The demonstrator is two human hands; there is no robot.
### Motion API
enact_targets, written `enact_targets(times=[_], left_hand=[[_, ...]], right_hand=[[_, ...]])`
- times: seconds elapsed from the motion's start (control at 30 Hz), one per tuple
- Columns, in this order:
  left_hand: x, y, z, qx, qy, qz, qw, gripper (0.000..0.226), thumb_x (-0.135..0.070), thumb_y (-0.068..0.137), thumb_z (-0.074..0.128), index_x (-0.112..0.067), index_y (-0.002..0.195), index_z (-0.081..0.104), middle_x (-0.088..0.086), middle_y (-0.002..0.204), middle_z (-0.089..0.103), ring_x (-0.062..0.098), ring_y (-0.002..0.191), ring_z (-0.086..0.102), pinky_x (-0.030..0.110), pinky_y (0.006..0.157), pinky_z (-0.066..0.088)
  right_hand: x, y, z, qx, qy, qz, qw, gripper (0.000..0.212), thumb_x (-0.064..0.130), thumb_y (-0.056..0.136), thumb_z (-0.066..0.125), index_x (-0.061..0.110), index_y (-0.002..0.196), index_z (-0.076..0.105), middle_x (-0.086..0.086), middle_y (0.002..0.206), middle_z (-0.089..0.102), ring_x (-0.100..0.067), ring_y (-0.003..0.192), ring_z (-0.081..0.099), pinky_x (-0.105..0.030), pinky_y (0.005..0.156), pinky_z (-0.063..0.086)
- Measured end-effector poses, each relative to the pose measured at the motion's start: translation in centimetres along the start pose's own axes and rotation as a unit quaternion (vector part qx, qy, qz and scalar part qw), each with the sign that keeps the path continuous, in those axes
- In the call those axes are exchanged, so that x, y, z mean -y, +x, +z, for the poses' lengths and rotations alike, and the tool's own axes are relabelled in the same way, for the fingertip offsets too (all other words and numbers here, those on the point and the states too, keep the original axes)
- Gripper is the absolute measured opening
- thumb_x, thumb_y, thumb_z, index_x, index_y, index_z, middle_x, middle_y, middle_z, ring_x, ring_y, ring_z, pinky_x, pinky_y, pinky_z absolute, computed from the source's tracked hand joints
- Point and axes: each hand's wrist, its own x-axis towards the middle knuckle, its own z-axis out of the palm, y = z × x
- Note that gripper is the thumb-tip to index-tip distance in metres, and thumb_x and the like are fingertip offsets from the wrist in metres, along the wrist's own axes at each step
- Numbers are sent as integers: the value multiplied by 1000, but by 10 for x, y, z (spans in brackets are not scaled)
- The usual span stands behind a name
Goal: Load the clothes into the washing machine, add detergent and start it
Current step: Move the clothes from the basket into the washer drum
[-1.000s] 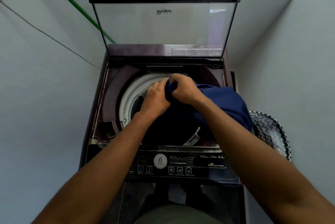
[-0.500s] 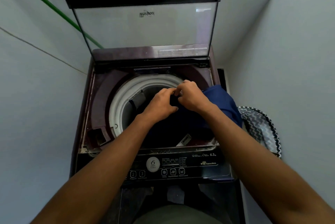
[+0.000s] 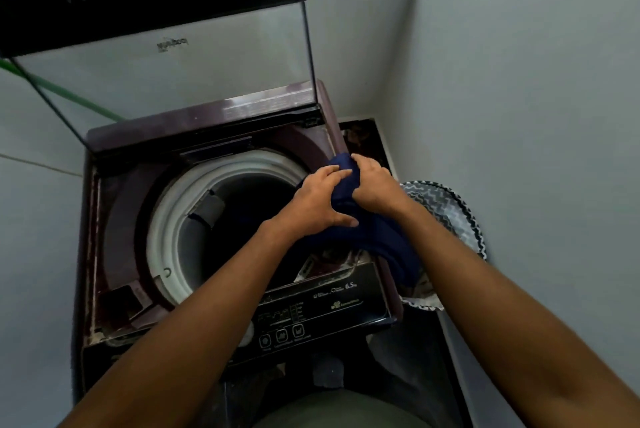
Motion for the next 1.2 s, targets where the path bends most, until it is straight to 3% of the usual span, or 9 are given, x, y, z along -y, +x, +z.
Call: enact_targets(times=[0.13,0.23,0.33,0.43,0.6,0.73,0.83,0.93,1.2], left_hand=[[-15,8,9,9,14,1,1000,102,-43,66,89,-40,150,33,1,162,11,27,149,20,45,118,32],[-21,12,13,-8,43,-13,999,102,-39,65,91,-40,150,34,2,161,9,30,147,25,45,115,37],[-20,15,15,-15,77,-23,997,102,-41,64,91,-42,149,35,0,166,-1,30,147,26,46,114,37],[-19,17,15,-12,101,-28,994,100,-45,63,90,-44,148,38,-2,167,-4,29,146,29,44,114,36],[-20,17,15,-6,103,-30,994,98,-43,67,88,-41,150,36,-2,167,1,30,146,27,44,115,33],[-20,16,9,13,66,-23,997,100,-42,68,88,-44,151,32,-1,167,2,29,150,21,47,118,31],[-17,14,4,28,25,-19,999,109,-46,64,89,-45,152,25,1,167,7,23,151,18,45,119,29],[-14,11,-3,-6,-7,-11,1000,111,-43,66,89,-35,155,24,3,157,33,19,143,35,37,116,35],[9,-22,-48,-136,-75,-33,987,71,-16,75,74,-33,138,49,-2,120,66,14,106,63,29,92,53]], right_hand=[[-31,-7,-11,73,-3,19,997,84,8,81,54,22,156,19,-14,150,43,-34,131,47,-44,103,45],[-49,-11,-13,184,-50,13,982,107,2,77,66,29,158,1,-14,152,38,-35,130,46,-43,97,48],[-59,-12,-10,242,-93,14,966,129,8,69,81,30,156,-11,-10,159,25,-36,139,35,-48,108,41],[-64,-9,3,180,-83,11,980,115,12,68,82,29,154,8,-14,148,40,-41,135,39,-50,105,42],[-62,-9,13,10,41,-49,998,39,2,78,59,18,113,63,-12,107,71,-32,100,65,-31,79,48],[-55,-9,3,-43,3,-39,998,9,13,75,54,20,75,59,-14,88,70,-36,84,62,-30,65,40],[-40,-9,-9,-77,63,-15,995,10,15,67,50,15,57,50,-10,64,59,-33,68,55,-29,56,34],[-13,-8,-22,-123,148,21,981,14,7,68,56,10,55,53,-4,55,52,-24,57,50,-27,46,33],[66,-5,-19,-113,299,-6,948,10,0,53,51,5,59,57,-5,52,50,-18,49,46,-25,43,34]])
